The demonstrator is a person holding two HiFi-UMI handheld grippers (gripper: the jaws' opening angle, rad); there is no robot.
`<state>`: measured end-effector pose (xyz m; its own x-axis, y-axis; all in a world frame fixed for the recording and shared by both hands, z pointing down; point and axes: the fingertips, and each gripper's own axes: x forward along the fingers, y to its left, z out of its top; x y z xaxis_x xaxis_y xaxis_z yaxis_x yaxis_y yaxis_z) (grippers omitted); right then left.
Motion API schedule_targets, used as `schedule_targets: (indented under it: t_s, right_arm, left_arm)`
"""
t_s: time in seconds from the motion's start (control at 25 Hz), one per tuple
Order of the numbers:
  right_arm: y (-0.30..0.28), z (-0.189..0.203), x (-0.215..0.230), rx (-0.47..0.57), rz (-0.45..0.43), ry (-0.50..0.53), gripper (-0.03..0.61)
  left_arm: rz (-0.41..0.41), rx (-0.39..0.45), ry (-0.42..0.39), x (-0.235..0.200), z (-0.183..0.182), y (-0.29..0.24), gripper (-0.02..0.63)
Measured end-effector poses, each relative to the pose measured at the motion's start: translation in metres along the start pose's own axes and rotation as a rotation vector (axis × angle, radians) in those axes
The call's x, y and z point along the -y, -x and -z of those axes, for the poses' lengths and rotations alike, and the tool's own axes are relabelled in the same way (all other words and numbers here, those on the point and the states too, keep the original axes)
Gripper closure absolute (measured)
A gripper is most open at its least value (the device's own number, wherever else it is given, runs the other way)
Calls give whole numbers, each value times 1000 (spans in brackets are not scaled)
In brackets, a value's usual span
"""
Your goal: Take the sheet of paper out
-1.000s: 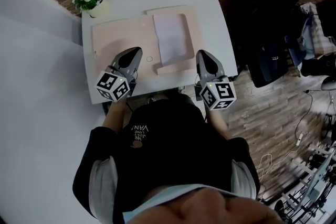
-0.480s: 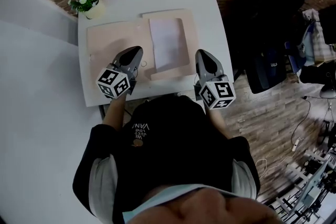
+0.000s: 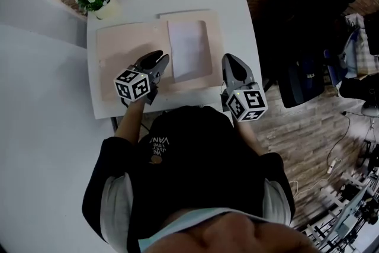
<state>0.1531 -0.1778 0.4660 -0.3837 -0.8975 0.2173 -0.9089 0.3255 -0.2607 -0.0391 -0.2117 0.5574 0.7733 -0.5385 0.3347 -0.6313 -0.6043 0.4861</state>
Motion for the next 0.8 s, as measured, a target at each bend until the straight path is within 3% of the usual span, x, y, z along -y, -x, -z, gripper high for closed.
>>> schedule_targets:
  t_s: [0.44, 0.8]
  right_arm:
    - [-8, 6, 10, -20, -9, -15, 577]
    - [-9, 8, 19, -19, -6, -25, 577]
  left_arm:
    - [7, -211, 147, -15, 50, -29, 399]
    - [10, -346, 319, -21, 79, -43, 367]
